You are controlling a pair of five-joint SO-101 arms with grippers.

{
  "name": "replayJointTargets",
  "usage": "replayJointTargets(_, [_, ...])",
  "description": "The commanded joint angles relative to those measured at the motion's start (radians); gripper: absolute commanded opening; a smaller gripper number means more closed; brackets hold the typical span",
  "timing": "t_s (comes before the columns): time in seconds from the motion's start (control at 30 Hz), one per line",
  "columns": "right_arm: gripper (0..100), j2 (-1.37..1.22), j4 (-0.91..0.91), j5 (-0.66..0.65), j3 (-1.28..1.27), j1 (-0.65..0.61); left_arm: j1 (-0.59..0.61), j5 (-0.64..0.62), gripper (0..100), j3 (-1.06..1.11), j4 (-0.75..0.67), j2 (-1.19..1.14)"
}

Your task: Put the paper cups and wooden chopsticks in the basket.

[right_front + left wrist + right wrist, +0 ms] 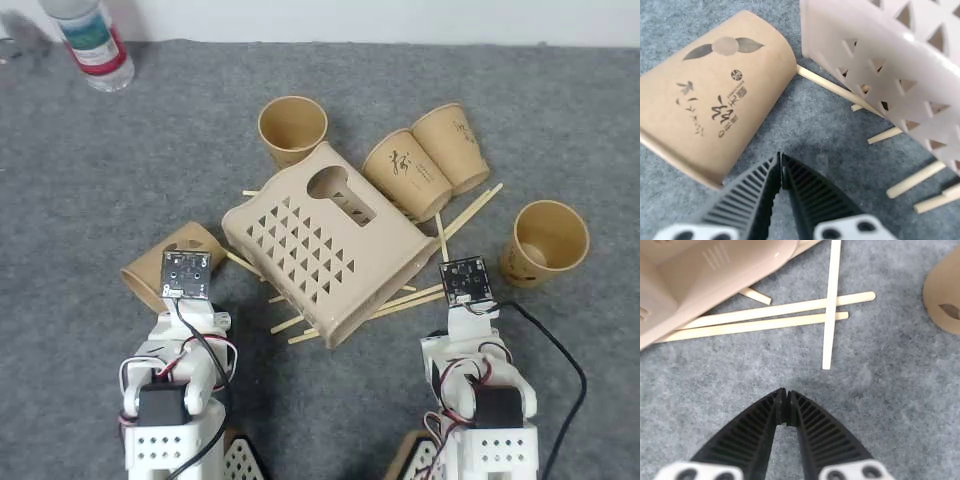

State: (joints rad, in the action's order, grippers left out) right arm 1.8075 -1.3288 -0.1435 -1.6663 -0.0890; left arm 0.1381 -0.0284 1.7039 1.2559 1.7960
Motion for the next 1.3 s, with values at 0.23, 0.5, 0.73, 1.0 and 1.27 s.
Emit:
replayJointTargets(0.23, [0.8, 0.005, 0.019, -0.005, -0.017, 0.004, 0.003, 0.009, 1, -0.021, 0.005, 0.021])
replayJointTargets(0.5, [0.9, 0.007, 0.019, -0.008, -0.017, 0.005, 0.003, 0.009, 1, -0.021, 0.005, 0.021])
replayJointTargets(0.73, [0.9, 0.007, 0.019, -0.006, -0.017, 0.007, 0.005, 0.009, 1, -0.021, 0.005, 0.021])
replayJointTargets(1.0, [0.9, 0.007, 0.019, -0.011, -0.017, -0.010, -0.003, 0.011, 1, -0.021, 0.005, 0.021])
replayJointTargets(1.27, [0.9, 0.007, 0.056, -0.011, -0.017, -0.122, -0.140, 0.012, 1, -0.021, -0.008, 0.021])
